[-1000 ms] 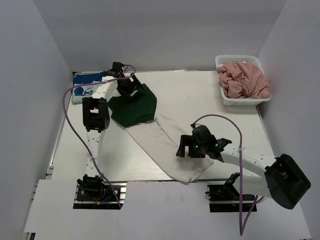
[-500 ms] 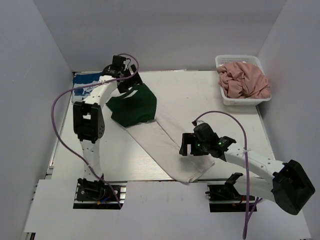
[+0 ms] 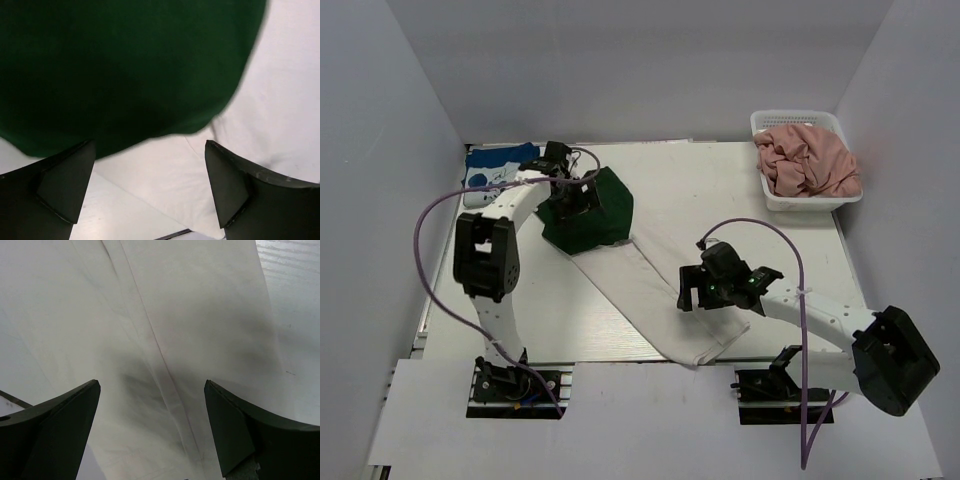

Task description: Fold and stack the t-shirts

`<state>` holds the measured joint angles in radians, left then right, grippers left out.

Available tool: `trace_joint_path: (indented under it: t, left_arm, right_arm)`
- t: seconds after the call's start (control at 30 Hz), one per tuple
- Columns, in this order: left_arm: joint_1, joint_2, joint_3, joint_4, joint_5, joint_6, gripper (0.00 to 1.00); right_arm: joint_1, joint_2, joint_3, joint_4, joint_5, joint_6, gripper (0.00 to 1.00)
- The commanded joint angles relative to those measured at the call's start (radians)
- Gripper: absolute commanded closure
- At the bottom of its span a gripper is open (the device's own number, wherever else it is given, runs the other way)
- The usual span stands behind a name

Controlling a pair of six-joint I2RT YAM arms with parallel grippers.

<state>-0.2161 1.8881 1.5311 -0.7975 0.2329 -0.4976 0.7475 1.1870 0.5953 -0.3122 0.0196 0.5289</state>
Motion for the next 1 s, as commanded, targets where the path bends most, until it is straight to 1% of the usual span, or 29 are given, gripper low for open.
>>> trace_joint_path:
  t: [0.0, 0.1, 0.17, 0.2, 0.23, 0.3, 0.33, 0.43, 0.5, 0.57, 0.63, 0.73, 0.77, 0.83, 0.87, 0.9, 0.93, 0.97]
  left_arm:
    - [0.0, 0.118, 0.107, -0.098, -0.023, 0.028, 0.0]
    - [0.0, 0.229, 0.184, -0.109, -0.052, 0.028, 0.0]
    - [0.0, 0.287, 0.265, -0.109, -0.105, 0.019, 0.0]
    - [0.0, 0.358, 0.302, -0.133, -0.106, 0.019, 0.0]
    - [0.0, 0.393, 0.369, -0.147, -0.134, 0.019, 0.0]
    - [0.0, 0.465, 0.441, -0.167, -0.135, 0.03, 0.0]
    - [0.0, 0.535, 0.512, -0.192, -0.148, 0.03, 0.0]
    - [0.0, 0.636, 0.613, -0.223, -0.188, 0.021, 0.0]
    - [0.0, 0.672, 0.653, -0.235, -0.188, 0.034, 0.0]
    - [0.0, 0.698, 0.663, -0.207, -0.188, 0.034, 0.0]
    - [0.0, 0.736, 0.707, -0.186, -0.14, 0.044, 0.0]
    - [0.0, 0.758, 0.732, -0.143, -0.106, 0.066, 0.0]
    - [0.0, 0.758, 0.732, -0.09, -0.106, 0.067, 0.0]
    - [0.0, 0.746, 0.71, -0.019, -0.095, 0.09, 0.0]
    - [0.0, 0.746, 0.71, 0.051, -0.083, 0.09, 0.0]
    - [0.0, 0.746, 0.698, 0.085, -0.048, 0.09, 0.0]
    - [0.0, 0.746, 0.698, 0.112, -0.037, 0.099, 0.0]
    - [0.0, 0.778, 0.724, 0.139, -0.027, 0.099, 0.0]
  right_arm:
    - [0.0, 0.014, 0.046, 0.013, 0.003, -0.033, 0.1]
    - [0.001, 0.017, 0.047, 0.015, 0.022, -0.032, 0.1]
    - [0.0, 0.023, 0.044, 0.016, 0.02, -0.03, 0.1]
    - [0.001, 0.025, 0.044, 0.018, 0.028, -0.03, 0.1]
    - [-0.002, 0.031, 0.044, 0.025, 0.037, -0.024, 0.1]
    - [0.0, 0.039, 0.038, 0.035, 0.031, -0.021, 0.1]
    - [0.0, 0.048, 0.041, 0.033, 0.032, -0.02, 0.1]
    - [0.001, 0.068, 0.046, 0.028, 0.042, -0.007, 0.1]
    - [0.0, 0.077, 0.043, 0.028, 0.045, -0.006, 0.1]
    - [-0.004, 0.079, 0.043, 0.036, 0.046, 0.0, 0.1]
    - [0.0, 0.091, 0.043, 0.044, 0.048, 0.002, 0.1]
    - [0.001, 0.115, 0.044, 0.042, 0.086, 0.002, 0.1]
    - [0.001, 0.121, 0.041, 0.041, 0.12, -0.001, 0.1]
    - [0.0, 0.14, 0.035, 0.059, 0.132, -0.016, 0.1]
    - [0.006, 0.179, 0.032, 0.065, 0.122, -0.02, 0.1]
    - [0.009, 0.195, 0.029, 0.083, 0.111, -0.026, 0.1]
    - [0.009, 0.221, 0.032, 0.097, 0.068, -0.041, 0.1]
    - [0.016, 0.247, 0.031, 0.105, 0.025, -0.047, 0.1]
